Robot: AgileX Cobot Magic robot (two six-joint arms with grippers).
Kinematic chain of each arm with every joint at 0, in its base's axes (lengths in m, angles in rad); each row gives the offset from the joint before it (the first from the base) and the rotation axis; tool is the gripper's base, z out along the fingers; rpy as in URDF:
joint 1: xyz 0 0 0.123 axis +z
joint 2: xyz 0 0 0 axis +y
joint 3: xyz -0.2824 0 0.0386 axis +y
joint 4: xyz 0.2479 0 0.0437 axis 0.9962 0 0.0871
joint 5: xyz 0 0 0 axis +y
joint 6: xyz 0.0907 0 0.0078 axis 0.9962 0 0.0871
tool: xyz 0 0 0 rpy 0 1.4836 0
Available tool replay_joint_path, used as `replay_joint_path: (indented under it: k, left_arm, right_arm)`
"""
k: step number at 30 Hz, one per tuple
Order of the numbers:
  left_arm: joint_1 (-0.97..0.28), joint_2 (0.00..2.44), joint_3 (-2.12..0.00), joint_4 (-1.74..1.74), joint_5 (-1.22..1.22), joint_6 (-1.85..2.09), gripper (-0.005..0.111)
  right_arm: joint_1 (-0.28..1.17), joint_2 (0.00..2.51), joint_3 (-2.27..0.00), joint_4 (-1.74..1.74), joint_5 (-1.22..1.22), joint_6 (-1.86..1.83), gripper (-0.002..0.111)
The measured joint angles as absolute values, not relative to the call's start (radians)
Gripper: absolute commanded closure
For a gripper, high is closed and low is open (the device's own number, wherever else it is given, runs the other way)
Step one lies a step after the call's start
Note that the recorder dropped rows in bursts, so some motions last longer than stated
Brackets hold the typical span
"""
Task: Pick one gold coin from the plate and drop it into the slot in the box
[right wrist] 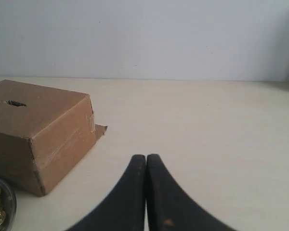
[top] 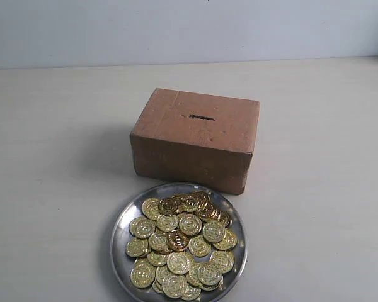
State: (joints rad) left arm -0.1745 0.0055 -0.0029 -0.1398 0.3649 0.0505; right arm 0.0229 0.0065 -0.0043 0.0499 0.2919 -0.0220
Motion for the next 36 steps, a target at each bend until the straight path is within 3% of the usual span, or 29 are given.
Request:
replay_joint_path:
  k: [12,22,36]
  left_arm:
    - [-0.175,0.005,-0.003,-0.166,0.283,0.101,0.107]
    - [-0.175,0.005,-0.003,-0.304,0.154,0.086,0.107]
    - [-0.175,0.005,-0.003,-0.63,0.128,0.033,0.107]
  right_arm:
    - [0.023,0.007,-0.004,0.034,0.273,-0.03,0.108]
    - [0.023,0.007,-0.004,0.263,-0.167,0.124,0.108]
    - [0.023,0.007,-0.004,0.285,-0.065,0.311,0.108]
